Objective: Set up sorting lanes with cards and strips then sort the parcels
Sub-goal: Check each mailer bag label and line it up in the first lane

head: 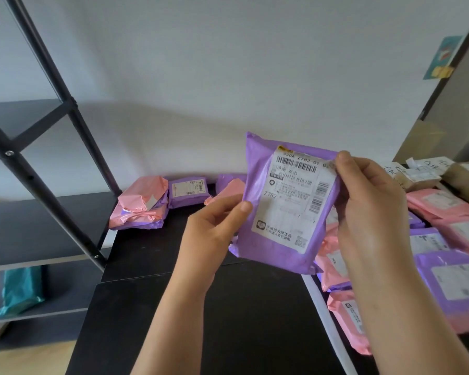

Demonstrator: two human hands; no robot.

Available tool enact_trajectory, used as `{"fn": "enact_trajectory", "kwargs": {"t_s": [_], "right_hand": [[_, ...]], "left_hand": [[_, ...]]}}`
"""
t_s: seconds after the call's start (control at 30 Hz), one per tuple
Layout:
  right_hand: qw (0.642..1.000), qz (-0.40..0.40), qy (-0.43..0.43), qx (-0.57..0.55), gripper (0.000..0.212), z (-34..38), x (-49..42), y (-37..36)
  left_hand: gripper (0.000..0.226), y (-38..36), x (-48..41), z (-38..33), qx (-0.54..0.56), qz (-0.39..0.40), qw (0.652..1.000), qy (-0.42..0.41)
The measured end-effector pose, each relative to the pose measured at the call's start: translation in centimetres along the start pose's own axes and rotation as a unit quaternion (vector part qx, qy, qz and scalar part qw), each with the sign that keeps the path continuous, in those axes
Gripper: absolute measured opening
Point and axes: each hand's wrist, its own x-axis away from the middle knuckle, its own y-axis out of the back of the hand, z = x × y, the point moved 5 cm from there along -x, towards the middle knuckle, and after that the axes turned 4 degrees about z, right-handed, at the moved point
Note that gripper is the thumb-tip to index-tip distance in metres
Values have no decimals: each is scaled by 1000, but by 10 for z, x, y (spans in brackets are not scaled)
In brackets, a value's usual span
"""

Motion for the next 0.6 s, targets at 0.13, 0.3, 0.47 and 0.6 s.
{"fn": "enact_trajectory", "kwargs": {"t_s": [0.13, 0.3, 0.47, 0.6], "right_hand": [[999, 0, -34, -31, 34, -7, -5, 0], [981, 129, -28, 140, 19, -12, 1, -9], [961, 190, -27, 201, 16, -22, 13, -18], [957, 172, 5, 232, 16, -25, 15, -16]], "left_hand": [[13, 1, -1, 5, 14, -32, 999, 16], [6, 15, -2, 2, 29, -130, 991, 25], [16, 22, -1, -7, 46, -197, 979, 22], [19, 23, 1, -11, 66, -223, 972, 27]]}}
